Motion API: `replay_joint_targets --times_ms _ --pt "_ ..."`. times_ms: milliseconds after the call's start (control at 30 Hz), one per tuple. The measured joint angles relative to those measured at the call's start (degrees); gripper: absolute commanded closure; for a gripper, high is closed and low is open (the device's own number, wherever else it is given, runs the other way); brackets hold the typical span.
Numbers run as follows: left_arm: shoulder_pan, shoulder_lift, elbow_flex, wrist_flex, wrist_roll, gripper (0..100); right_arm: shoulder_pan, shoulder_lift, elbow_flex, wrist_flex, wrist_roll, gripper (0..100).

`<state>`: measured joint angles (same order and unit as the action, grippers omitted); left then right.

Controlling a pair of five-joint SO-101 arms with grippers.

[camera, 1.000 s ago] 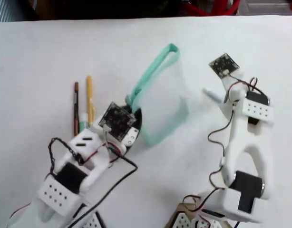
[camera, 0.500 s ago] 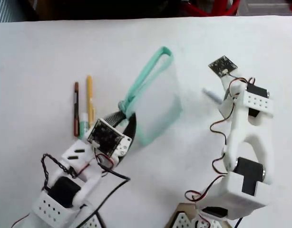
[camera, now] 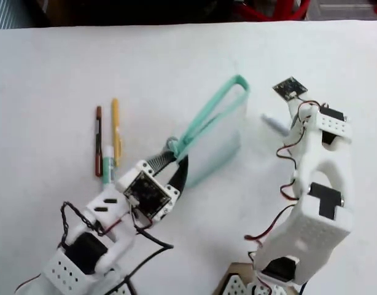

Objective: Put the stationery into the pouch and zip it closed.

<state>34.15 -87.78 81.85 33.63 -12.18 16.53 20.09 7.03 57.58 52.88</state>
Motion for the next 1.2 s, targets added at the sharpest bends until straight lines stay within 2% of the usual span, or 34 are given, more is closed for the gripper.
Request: replay_joint_targets --times_ms 300,467,733,1067,1200 --pt "-0.09 0.00 0.00 0.00 0.00 98 0.09 5.63 -5.27 0.00 0.00 83.5" --pt "-0.09 0.00 0.00 0.00 0.00 98 0.09 9.67 -8.62 -0.09 0.00 98.9" --pt "-0.09 -0.09 2.90 -4.92 0.00 98 0.18 9.67 -10.37 1.76 0.00 98.0" --pt "-0.09 -0.09 3.25 -5.45 0.00 97 0.00 -8.09 -10.20 17.49 -0.44 98.0" --pt "-0.09 -0.09 3.16 -5.45 0.00 91 -2.02 -20.31 -10.20 17.49 -10.64 98.1"
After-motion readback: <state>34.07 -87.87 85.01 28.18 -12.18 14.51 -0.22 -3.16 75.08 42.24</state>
